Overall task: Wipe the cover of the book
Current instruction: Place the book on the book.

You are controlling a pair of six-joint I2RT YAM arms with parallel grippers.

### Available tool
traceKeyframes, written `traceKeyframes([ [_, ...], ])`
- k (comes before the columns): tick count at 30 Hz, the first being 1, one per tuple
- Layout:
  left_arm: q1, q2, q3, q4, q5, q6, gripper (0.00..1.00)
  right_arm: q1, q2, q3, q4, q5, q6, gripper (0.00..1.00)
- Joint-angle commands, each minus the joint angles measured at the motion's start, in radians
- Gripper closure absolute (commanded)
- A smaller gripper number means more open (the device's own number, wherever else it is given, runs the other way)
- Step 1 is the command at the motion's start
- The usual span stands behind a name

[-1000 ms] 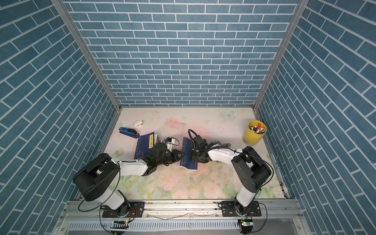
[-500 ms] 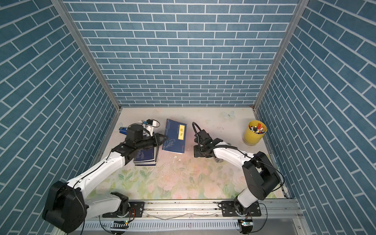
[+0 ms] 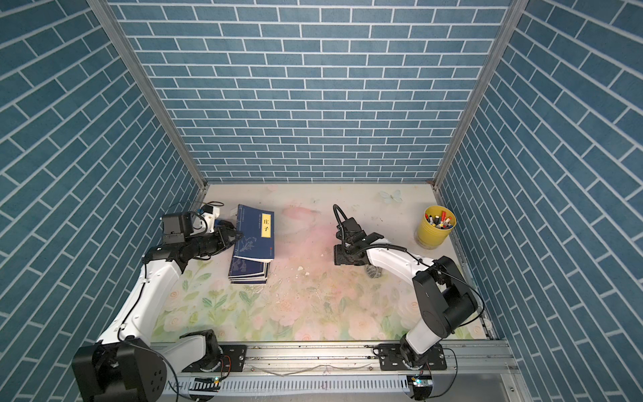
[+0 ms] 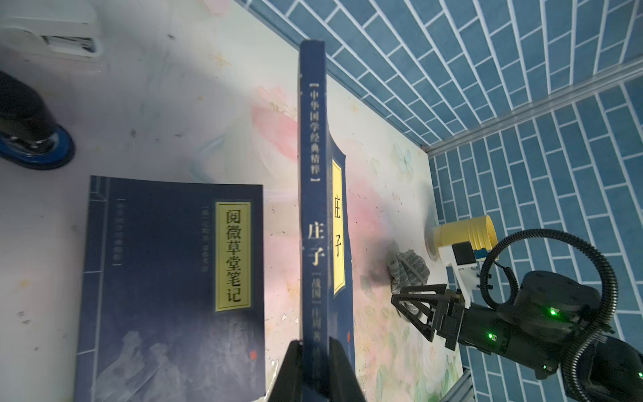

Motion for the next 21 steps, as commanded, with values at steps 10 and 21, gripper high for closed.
traceKeyframes([
  [10,0.072,0.127,-0.048,-0.002,-0.042,0.091,1.0,-0.002,0.051,0.029,0.031,-0.049,-0.038,0.34],
  [21,0.06,0.22,-0.042,-0.027,-0.217,0.132,1.0,-0.009,0.135,0.072,0.047,-0.085,-0.061,0.34],
])
